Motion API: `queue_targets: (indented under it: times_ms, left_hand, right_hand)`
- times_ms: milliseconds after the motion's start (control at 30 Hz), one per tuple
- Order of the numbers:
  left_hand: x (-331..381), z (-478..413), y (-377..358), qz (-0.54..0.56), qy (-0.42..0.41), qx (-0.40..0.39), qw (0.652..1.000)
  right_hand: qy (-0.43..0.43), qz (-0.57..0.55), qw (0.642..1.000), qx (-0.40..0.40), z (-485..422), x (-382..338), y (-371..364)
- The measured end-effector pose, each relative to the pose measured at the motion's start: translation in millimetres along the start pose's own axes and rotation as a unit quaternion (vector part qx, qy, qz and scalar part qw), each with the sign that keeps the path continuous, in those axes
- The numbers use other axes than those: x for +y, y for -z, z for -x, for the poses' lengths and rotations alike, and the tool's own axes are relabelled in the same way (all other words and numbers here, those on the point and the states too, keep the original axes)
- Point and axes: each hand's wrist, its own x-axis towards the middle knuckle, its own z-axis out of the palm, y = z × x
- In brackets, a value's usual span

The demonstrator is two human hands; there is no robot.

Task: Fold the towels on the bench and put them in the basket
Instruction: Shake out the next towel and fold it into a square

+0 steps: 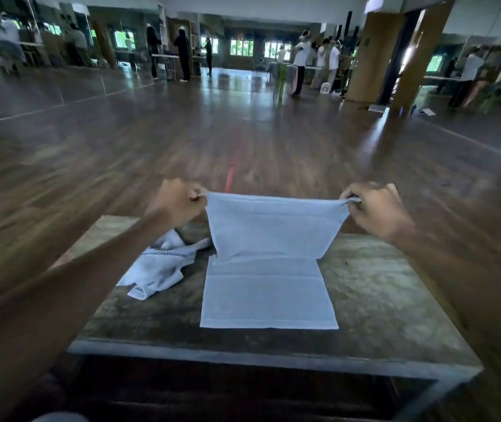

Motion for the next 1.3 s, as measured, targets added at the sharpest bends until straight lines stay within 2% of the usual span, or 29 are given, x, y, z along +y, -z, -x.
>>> queue_targets:
  times_ms: [167, 267, 400, 600, 667, 800, 867, 967, 1067, 1167, 1267, 1300]
  left_hand:
    - [-54, 94, -107, -0.040, -0.052, -0.155, 0.986]
    - [-65, 128, -137, -0.108, -0.063, -0.207, 0.970]
    - [-74, 147, -148, -0.099, -0.073, -0.175, 0.977]
    - [-73, 143, -157, -0.091, -0.070, -0.142, 0.983]
    - [-74, 137, -157, -0.074, -0.045, -0.120, 0.989]
    - [-83, 132, -155, -0.014, -0.055, -0.029, 0.998]
    - [-88, 136, -155, -0.017, -0.066, -0.045, 0.997]
    - [-96, 146, -162, -0.065, -0.104, -0.103, 0.987]
    - [-104, 150, -162, -0.038, -0.133, -0.121, 0.983]
    - [-106, 152, -156, -0.016, -0.144, -0.170, 0.975]
    - [-109, 157, -148, -0.051, -0.183, -0.214, 0.958]
    - [-110, 160, -147, -0.074, -0.217, -0.198, 0.953]
  right_hand:
    - [0.002, 0.005, 0.991, -0.137, 100, 29, -95]
    - [-0.008, 0.014, 0.980, -0.200, 141, 33, -129]
    - [-0.050, -0.004, 0.974, -0.220, 170, 36, -155]
    - [-0.066, -0.055, 0.963, -0.254, 153, 40, -154]
    - [-0.076, -0.041, 0.970, -0.226, 143, 35, -151]
    - [-0.082, -0.091, 0.989, -0.077, 134, 27, -152]
    - [-0.069, -0.092, 0.989, -0.096, 139, 28, -159]
    - [-0.034, -0.073, 0.981, -0.174, 157, 33, -173]
    - [-0.013, -0.064, 0.981, -0.183, 169, 37, -173]
    - [0.017, -0.036, 0.976, -0.212, 177, 32, -163]
    - [0.020, -0.027, 0.967, -0.253, 187, 26, -153]
    - [0.023, -0.028, 0.963, -0.269, 191, 24, -150]
